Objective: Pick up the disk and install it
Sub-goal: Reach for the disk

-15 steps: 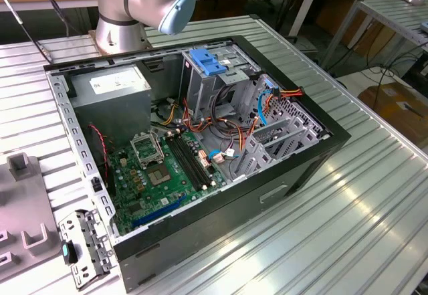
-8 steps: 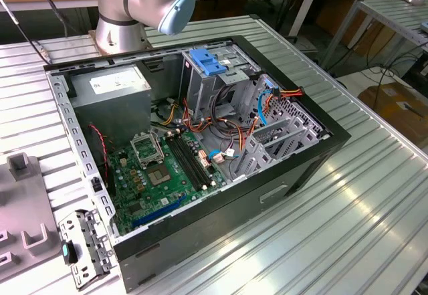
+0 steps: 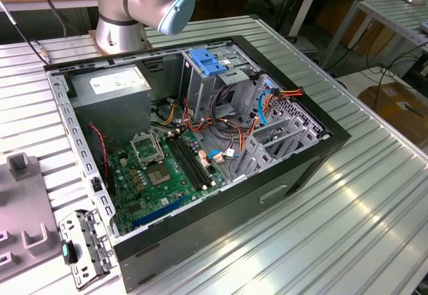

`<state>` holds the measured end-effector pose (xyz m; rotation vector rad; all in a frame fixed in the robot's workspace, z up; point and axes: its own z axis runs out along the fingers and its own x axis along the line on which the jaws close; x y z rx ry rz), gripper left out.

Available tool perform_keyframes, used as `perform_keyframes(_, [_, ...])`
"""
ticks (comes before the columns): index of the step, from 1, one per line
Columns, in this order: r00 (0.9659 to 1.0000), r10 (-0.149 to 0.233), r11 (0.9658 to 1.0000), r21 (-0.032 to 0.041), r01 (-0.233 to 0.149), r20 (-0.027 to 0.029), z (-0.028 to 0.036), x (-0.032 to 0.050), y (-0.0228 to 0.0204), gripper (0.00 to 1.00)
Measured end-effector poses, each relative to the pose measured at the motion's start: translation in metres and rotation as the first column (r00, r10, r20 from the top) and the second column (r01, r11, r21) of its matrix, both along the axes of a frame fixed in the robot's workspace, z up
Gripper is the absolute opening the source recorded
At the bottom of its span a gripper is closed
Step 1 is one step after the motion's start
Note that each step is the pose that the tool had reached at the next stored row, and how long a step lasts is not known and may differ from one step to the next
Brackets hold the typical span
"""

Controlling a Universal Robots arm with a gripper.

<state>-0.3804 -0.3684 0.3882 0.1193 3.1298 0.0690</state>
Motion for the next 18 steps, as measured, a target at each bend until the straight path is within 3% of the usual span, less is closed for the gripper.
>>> perform_keyframes(4, [1.0000, 0.000, 1.0000, 0.0000, 0.000, -0.0001, -0.0001, -0.0132, -0.0005, 0.11])
perform_keyframes(9, [1.0000, 0.000, 1.0000, -0.0001, 0.000, 0.0000, -0.0004, -0.0373, -0.0005, 0.11])
perform_keyframes(18, [1.0000, 0.000, 1.0000, 0.0000, 0.000, -0.0017, -0.0015, -0.0688, -0.0005, 0.11])
